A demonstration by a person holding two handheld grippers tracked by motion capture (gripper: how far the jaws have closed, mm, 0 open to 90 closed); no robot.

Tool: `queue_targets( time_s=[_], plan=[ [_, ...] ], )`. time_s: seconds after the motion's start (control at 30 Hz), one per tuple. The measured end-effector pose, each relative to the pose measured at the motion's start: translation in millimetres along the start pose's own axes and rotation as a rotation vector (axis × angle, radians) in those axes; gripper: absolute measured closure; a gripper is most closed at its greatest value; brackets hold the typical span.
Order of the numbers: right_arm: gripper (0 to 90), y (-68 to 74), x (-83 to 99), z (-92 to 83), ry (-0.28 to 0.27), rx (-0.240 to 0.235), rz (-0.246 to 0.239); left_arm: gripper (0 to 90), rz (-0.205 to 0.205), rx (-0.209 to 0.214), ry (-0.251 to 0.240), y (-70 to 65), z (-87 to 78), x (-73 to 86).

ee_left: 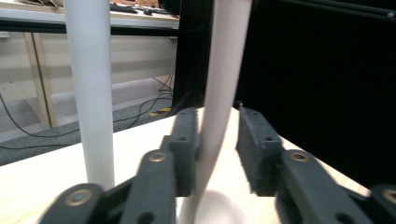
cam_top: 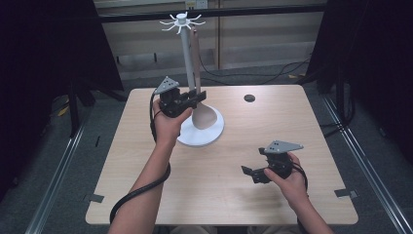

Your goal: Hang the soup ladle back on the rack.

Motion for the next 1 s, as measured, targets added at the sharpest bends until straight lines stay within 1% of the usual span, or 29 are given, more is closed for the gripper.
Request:
queue_targets(
  time_s=[0.23,0.3,0.33,0.37,0.47,0.5,0.6,0.73,0.83,0.93,0.97,1.0],
  plan=[
    [4.2,-0.1,0.1,-0.5,0.001,0.000,0.000,57.5,0.008,-0.007,0.008,2.8,0.7,2.5],
    [4.2,-0.5,0.1,-0.6,0.001,0.000,0.000,54.9,0.001,-0.006,0.004,2.2,1.9,2.5],
    [4.2,-0.6,0.1,-0.8,0.001,0.000,-0.001,53.4,0.000,-0.004,0.009,1.8,2.4,3.0],
    [4.2,-0.6,-0.3,-0.9,-0.001,0.000,0.000,51.7,0.010,-0.009,0.019,2.2,2.4,4.1],
    [4.2,-0.5,-0.5,-1.6,0.000,0.001,-0.001,45.7,0.010,-0.018,0.029,2.3,3.5,6.6],
    [4.2,-0.6,-0.5,-1.8,-0.001,0.001,-0.002,43.3,0.021,-0.012,0.036,2.5,3.5,8.0],
    [4.2,-1.3,-0.2,-2.5,-0.001,0.002,-0.002,39.1,0.016,-0.022,0.045,3.3,3.8,10.7],
    [4.2,-1.6,-0.6,-3.8,-0.005,0.005,0.001,30.0,0.019,-0.034,0.063,4.0,3.1,14.1],
    [4.2,-1.4,-1.3,-4.5,-0.009,0.004,-0.002,25.7,0.024,-0.038,0.071,4.2,1.4,16.1],
    [4.2,-1.5,0.1,-4.9,-0.002,0.008,-0.004,24.0,0.030,-0.047,0.073,5.3,-1.1,17.6],
    [4.2,-1.3,-0.3,-5.3,-0.004,0.007,-0.002,23.0,0.022,-0.045,0.075,4.7,-2.0,18.2],
    [4.2,-1.3,-1.1,-5.8,-0.008,0.008,-0.004,21.3,0.021,-0.055,0.080,5.1,-2.8,18.9]
  ],
)
Point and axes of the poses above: each handheld gripper's, and its own axes: z roughly forward along the jaws, x roughly out of its underside, y roughly to its left, the point moved 10 cm from there along z, roughly forward along the jaws, and after that the axes turned 9 degrees about z, right-handed, at the moved point
